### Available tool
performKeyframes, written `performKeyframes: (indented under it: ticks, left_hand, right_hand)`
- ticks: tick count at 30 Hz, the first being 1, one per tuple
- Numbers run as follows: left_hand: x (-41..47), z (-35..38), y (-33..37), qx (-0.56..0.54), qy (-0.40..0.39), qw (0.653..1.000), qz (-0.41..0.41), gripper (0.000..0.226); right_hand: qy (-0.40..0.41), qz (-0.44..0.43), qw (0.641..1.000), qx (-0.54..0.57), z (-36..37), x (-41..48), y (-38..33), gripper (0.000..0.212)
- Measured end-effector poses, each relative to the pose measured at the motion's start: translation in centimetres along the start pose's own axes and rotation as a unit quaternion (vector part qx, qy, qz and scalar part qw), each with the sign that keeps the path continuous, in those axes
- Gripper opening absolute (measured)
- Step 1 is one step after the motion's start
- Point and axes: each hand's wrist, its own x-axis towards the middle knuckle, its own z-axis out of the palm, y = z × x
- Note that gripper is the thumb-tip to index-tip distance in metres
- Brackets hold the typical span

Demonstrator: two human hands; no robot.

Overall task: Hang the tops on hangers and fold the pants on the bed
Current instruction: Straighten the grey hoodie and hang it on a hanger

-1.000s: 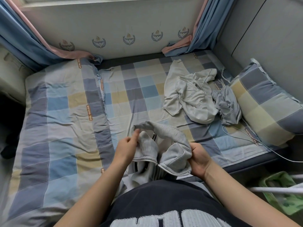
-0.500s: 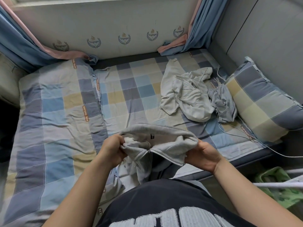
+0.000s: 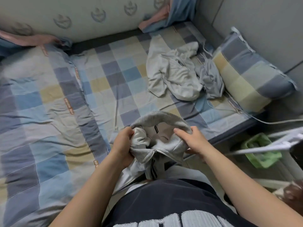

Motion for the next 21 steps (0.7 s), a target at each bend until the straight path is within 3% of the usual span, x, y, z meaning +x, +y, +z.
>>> performKeyframes:
  ticks: [2, 5, 6, 9, 11, 14, 16, 18, 21]
  left_hand:
    - [-0.1, 1.0, -0.8, 0.014, -0.012, 1.000, -0.016, 0.021]
    - [0.0, 2.3, -1.8, 0.041, -0.023, 0.998, -0.042, 0.028]
    - [0.1, 2.8, -2.1, 0.055, -0.027, 0.997, -0.050, 0.031]
    - [0.0, 4.7, -2.8, 0.107, -0.050, 0.991, -0.061, 0.032]
    - [-0.2, 5.8, -3.2, 0.137, -0.092, 0.984, -0.068, 0.029]
    - [-0.8, 7.6, -3.7, 0.230, -0.175, 0.954, -0.080, 0.035]
    - [-1.1, 8.9, -4.4, 0.319, -0.208, 0.924, -0.040, 0.035]
    - [-2.0, 10.3, -5.5, 0.412, -0.213, 0.885, 0.020, 0.029]
    - [-4.2, 12.0, -8.1, 0.550, -0.246, 0.790, 0.115, 0.017]
  right_hand:
    - [-0.005, 0.003, 0.996, -0.091, -0.2, -0.6, 1.4, 0.025]
    - [0.040, 0.070, 0.963, -0.257, -0.9, -1.1, 3.0, 0.045]
    - [0.039, 0.104, 0.958, -0.264, -1.2, -1.4, 3.4, 0.044]
    - [0.038, 0.127, 0.979, -0.155, -2.4, -2.4, 5.3, 0.021]
    - [0.076, 0.088, 0.993, 0.006, -3.1, -3.3, 7.4, 0.007]
    - [0.175, 0.059, 0.957, 0.222, -4.2, -5.4, 10.2, 0.014]
    - [0.250, 0.046, 0.925, 0.284, -5.4, -7.6, 12.1, 0.019]
    - [0.281, 0.026, 0.904, 0.320, -6.8, -10.4, 14.0, 0.011]
    - [0.304, -0.010, 0.898, 0.317, -8.0, -16.3, 17.3, 0.008]
